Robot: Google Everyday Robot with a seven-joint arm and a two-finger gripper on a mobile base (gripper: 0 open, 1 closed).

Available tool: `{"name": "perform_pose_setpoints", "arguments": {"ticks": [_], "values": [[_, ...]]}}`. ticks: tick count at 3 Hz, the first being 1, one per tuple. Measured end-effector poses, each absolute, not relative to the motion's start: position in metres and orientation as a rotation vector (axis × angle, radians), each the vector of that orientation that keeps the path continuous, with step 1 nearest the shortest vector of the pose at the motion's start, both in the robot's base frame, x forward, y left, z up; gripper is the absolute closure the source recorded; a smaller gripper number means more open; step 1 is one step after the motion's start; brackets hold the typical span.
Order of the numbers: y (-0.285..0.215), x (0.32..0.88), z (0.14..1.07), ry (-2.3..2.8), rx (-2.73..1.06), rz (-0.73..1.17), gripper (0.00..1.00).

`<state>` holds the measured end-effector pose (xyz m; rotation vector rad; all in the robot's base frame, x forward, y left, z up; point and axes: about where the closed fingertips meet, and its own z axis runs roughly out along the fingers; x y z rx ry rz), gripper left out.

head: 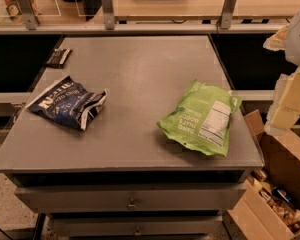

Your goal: Move blue chip bag near rxbar chocolate

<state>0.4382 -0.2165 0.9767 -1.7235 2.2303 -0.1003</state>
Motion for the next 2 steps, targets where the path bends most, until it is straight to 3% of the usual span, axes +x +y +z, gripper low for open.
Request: {"name": "perform_pose_setpoints", "arguments": {"ticks": [2], "values": [[-0.2078,0.44,0.9784,2.207,-1.731,-0.097,0.0]]}}
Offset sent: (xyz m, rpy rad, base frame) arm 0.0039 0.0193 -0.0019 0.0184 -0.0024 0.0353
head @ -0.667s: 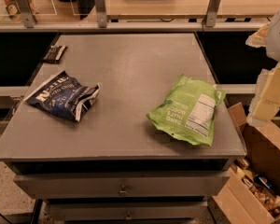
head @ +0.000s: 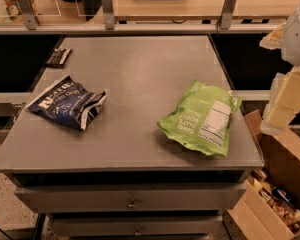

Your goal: Move blue chip bag near rxbar chocolate

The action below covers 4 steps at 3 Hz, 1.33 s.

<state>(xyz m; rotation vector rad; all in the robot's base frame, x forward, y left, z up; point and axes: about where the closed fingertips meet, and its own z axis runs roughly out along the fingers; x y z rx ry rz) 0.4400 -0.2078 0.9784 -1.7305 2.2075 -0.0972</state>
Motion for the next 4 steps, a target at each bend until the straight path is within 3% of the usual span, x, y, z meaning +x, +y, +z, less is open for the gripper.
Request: {"name": "perform_pose_setpoints", "arguments": {"ticks": [2,4], "values": [[-0.112,0.447,0.969,2.044,-1.86,-0.011,0.0],[0.03,0.432,0.939,1.838,-2.046,0.05,0.0]]}}
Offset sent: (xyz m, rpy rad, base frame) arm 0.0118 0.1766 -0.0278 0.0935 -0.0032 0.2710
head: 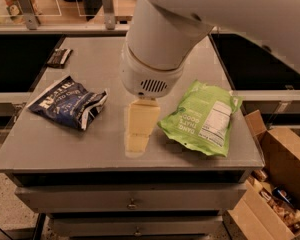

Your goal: Move blue chip bag near rxbar chocolate

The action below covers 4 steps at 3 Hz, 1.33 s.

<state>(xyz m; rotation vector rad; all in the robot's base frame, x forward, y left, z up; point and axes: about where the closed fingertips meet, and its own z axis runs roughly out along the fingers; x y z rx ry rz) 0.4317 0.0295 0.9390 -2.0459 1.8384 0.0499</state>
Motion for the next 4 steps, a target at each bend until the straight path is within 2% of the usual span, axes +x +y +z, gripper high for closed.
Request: {"name": "perform_pose_setpoints", "arguments": {"ticks": [2,4], "values": [[0.038,0.441,0.942,1.815,-1.994,0.055,0.0],[0.071,0.495,0.937,1.779,-1.916,0.02,0.0]]}}
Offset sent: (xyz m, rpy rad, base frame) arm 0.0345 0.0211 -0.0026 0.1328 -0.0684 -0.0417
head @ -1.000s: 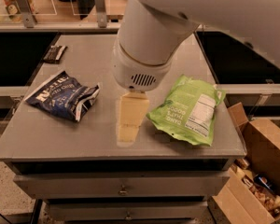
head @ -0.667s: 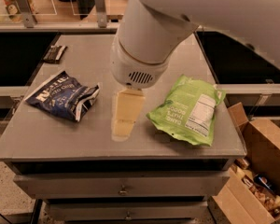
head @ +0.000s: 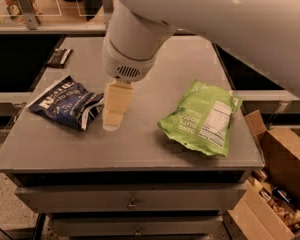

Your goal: Move blue chip bag near rxbar chocolate

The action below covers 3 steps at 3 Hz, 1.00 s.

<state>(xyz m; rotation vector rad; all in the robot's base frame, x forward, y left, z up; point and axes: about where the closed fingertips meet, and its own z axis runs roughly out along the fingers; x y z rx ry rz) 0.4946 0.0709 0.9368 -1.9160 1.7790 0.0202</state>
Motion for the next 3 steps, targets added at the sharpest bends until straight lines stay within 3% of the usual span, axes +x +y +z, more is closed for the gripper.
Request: {"name": "perform_pose_setpoints", "arguments": {"ticks": [3], "values": [[0.114,0.544,0.881,1.8,-1.876,0.076,0.0]]}}
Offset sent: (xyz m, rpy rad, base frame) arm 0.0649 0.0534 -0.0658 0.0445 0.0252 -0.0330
